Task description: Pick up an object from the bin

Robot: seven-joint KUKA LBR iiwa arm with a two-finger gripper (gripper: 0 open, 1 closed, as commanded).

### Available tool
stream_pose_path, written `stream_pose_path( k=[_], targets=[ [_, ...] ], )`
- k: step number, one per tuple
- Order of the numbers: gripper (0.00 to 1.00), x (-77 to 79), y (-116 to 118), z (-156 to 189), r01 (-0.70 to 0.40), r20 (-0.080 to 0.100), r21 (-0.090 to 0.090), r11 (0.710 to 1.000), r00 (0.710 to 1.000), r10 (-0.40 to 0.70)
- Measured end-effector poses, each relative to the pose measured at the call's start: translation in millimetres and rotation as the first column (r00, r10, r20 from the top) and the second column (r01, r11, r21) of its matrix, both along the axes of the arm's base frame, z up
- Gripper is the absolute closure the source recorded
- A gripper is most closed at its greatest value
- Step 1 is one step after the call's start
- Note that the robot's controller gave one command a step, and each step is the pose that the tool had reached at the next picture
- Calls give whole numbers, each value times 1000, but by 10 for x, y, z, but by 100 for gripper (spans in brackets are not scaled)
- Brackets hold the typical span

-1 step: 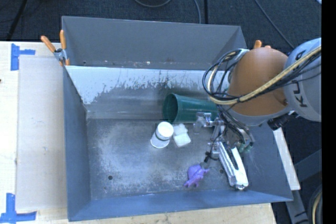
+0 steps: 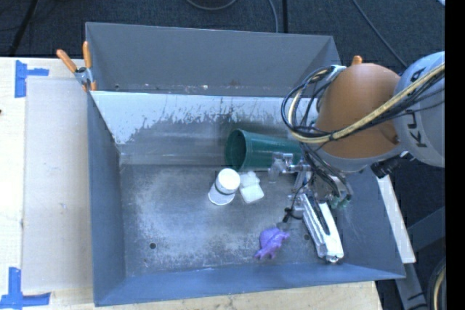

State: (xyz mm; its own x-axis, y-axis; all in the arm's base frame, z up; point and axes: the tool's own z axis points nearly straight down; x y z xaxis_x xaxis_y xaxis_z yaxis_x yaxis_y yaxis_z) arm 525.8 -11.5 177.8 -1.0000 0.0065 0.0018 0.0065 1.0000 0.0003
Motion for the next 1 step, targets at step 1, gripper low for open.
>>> stream_pose_path(
  k=[1],
  targets=[
    [0,-66,-162,-172,-244,-2,2,970,970,244]
  ],
)
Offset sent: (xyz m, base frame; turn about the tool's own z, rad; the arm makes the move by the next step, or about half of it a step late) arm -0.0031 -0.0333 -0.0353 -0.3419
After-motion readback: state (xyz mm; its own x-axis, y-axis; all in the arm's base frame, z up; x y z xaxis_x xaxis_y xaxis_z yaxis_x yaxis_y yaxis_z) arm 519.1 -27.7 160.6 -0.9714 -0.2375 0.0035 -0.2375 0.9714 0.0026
